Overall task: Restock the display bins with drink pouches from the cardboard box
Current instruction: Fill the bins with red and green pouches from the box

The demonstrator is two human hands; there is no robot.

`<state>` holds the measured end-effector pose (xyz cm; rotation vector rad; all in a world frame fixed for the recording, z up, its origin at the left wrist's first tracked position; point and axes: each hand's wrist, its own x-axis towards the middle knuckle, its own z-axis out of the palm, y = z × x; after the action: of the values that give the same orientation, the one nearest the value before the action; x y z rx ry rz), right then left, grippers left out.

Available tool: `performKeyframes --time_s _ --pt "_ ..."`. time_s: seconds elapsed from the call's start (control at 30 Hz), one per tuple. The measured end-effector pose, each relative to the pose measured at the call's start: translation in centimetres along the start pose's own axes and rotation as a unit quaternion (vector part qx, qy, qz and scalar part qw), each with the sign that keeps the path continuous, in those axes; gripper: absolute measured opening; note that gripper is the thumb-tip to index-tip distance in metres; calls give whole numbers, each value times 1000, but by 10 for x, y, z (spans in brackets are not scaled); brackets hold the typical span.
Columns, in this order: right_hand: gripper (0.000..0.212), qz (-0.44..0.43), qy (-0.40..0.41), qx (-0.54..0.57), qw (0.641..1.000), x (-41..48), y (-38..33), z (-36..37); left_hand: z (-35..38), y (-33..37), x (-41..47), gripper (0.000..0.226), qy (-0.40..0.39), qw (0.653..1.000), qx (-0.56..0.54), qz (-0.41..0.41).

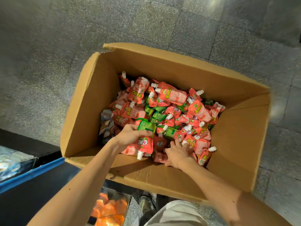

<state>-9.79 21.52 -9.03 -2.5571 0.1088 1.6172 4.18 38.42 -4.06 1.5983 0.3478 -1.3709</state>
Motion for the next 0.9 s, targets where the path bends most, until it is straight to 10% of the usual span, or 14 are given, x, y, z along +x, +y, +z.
performKeyframes --time_s 0.33,0.53,0.67,0.77,0.9 --pt "10 37 93 289 952 -30 30 -29 0 9 -54 46 -63 977 -200 -30" --pt "21 20 80 629 773 -76 53 -84 -4 15 -98 36 -29 960 -277 9" --pt "99 -17 0 774 633 -99 48 -114 -10 17 -133 33 -44 926 -368 71" --pt "21 -88 -41 838 537 -128 19 -145 -16 21 -158 57 -57 896 -419 135" --pt "17 -151 -62 847 506 -165 -34 -180 -24 28 -200 73 -31 875 -437 207"
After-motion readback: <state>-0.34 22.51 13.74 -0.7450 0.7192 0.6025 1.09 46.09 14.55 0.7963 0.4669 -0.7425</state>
